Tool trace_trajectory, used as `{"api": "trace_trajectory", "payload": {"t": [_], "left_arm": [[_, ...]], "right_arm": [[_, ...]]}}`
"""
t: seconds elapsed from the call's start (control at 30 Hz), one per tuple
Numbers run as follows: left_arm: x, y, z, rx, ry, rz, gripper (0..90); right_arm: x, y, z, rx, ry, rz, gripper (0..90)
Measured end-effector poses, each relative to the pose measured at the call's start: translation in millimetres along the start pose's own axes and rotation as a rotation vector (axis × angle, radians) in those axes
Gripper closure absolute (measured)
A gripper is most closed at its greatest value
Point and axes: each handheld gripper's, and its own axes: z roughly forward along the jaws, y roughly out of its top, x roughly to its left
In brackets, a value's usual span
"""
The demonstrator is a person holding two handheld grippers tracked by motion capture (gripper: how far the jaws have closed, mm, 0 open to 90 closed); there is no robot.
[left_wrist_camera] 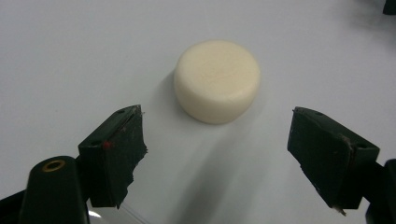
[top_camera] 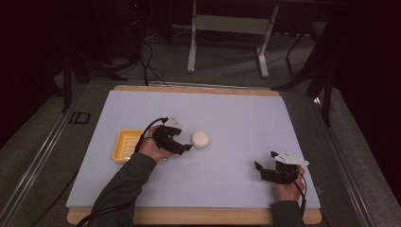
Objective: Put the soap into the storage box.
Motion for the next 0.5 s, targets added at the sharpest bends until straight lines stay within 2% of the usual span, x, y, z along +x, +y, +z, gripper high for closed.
{"api": "trace_trajectory", "payload": {"t": [0.23, 0.47, 0.5], "left_arm": [[0.2, 3.0, 9.0, 0.012, 0.011, -0.011, 14.9], [-1.5, 6.9, 18.0, 0.014, -0.004, -0.016, 11.6], [-1.9, 7.7, 20.9, 0.01, -0.014, -0.027, 11.6]], "right_arm": [[0.0, 0.0, 0.1, -0.001, 0.0, -0.001, 18.2], [-0.1, 0.0, 0.1, 0.0, 0.001, -0.002, 18.1], [0.0, 0.0, 0.1, 0.0, 0.001, -0.002, 18.2]]}}
